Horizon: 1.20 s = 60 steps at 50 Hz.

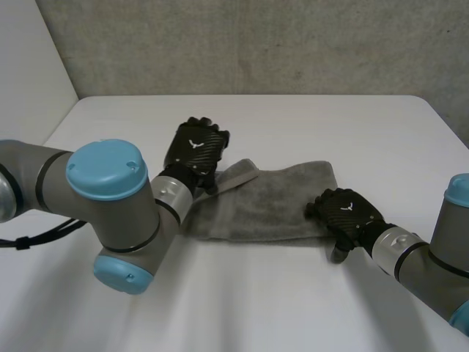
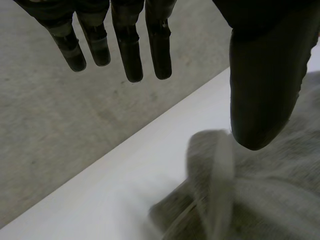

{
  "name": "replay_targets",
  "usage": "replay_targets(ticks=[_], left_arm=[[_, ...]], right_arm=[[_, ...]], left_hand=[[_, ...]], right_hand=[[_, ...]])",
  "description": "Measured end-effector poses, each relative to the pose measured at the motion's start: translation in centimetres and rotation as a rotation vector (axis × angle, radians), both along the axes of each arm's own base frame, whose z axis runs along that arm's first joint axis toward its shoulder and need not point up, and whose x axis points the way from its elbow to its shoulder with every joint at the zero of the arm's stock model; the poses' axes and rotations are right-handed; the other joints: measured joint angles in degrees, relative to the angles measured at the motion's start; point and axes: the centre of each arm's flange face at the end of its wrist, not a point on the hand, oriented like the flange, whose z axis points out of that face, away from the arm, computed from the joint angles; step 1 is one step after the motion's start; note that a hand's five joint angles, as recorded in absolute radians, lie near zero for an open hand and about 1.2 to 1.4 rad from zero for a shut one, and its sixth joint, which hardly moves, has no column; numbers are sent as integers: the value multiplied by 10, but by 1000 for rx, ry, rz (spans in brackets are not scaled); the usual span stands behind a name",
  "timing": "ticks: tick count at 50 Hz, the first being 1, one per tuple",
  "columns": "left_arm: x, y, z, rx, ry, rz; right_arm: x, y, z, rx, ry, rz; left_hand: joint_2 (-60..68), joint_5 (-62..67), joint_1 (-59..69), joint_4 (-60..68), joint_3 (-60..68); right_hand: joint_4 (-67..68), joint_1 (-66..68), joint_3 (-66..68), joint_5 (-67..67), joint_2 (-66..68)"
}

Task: Fold the towel.

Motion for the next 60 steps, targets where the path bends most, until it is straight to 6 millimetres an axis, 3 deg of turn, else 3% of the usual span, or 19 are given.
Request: replay_targets(ticks=[4, 13, 20, 25, 28, 30, 36, 47, 60], left_arm=[[-9, -1, -9, 23, 4, -49], [-25, -21, -47, 58, -27, -67], [-31, -33, -63, 48, -45, -60], [-32, -40, -66, 22, -66, -50], [-31, -43, -66, 4, -76, -43], [-31, -45, -65, -4, -76, -39], [-27, -50, -59, -24, -66, -22], [-23, -55, -52, -35, -55, -9], [4, -87, -77, -6, -83, 74]], right_arm=[[0, 0, 0, -2, 3, -4], [-1, -1, 1, -2, 5, -11], [-2, -1, 1, -2, 5, -16], [-4, 0, 2, 0, 11, -32], [-7, 1, 4, 0, 15, -46], [-8, 2, 6, -2, 17, -51], [-10, 4, 14, -12, 16, -58], [-10, 9, 36, -41, -5, -57], [-12, 6, 41, -40, -24, -70]], left_hand=[[0, 0, 0, 0, 0], [0, 1, 0, 0, 0], [0, 1, 0, 0, 0], [0, 1, 0, 0, 0], [0, 3, 0, 0, 0], [0, 3, 0, 0, 0], [0, 3, 0, 0, 0], [0, 3, 0, 0, 0], [0, 3, 0, 0, 0]], right_hand=[[0, -101, 0, -65, -113], [0, -118, 0, -65, -122], [0, -118, 0, -65, -122], [0, -101, 0, -53, -108], [0, 64, 0, 128, 63], [0, 126, 0, 183, 110], [0, -97, 0, -65, -132], [0, -117, 0, -65, -144], [0, -117, 0, -65, -144]])
